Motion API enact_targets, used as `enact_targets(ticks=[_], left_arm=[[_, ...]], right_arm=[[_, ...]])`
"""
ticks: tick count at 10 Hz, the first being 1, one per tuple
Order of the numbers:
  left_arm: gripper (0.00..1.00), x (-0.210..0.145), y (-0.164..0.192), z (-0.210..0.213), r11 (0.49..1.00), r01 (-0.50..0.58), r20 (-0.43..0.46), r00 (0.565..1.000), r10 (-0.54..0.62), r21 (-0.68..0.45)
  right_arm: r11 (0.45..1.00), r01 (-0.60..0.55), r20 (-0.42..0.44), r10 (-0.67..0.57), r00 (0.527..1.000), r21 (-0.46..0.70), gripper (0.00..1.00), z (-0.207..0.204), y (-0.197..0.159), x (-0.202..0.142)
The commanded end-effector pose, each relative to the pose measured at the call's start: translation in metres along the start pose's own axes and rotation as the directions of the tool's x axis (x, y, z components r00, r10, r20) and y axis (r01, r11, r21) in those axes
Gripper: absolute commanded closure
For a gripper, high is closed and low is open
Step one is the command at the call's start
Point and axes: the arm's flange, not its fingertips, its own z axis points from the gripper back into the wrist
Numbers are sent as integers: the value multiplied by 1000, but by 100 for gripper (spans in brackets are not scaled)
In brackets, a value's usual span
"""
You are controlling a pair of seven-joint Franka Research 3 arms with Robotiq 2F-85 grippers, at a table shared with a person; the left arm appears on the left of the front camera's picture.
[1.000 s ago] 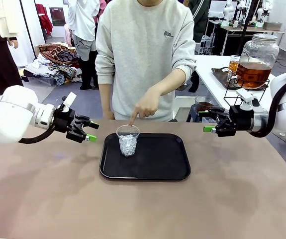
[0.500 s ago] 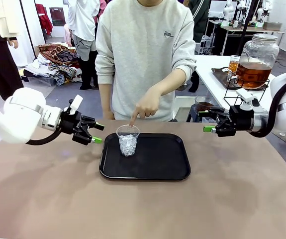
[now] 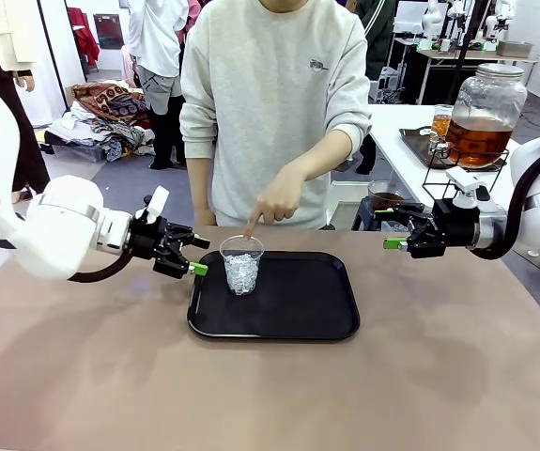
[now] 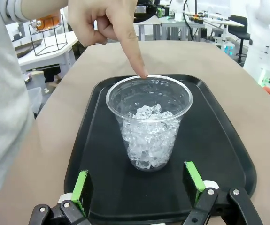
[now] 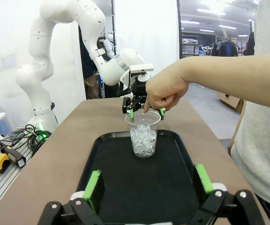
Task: Pour the drink into the iced cup.
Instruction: Pick up the iced cup indicated by the human and present it to them.
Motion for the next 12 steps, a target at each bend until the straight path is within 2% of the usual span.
enact_targets(ticks=[1, 6, 12], left_arm=[[0, -5, 4, -8, 999, 30, 33, 999, -31, 26], [0, -9, 6, -15, 1000, 0, 104, 995, 2, -24], [0, -13, 8, -27, 997, -12, 124, 992, 21, -70]], right_arm=[[1000, 1, -6, -1, 1000, 2, 0, -2, -3, 4], [1000, 1, -6, -1, 1000, 2, 0, -2, -3, 4], [1000, 1, -6, -1, 1000, 2, 0, -2, -3, 4]])
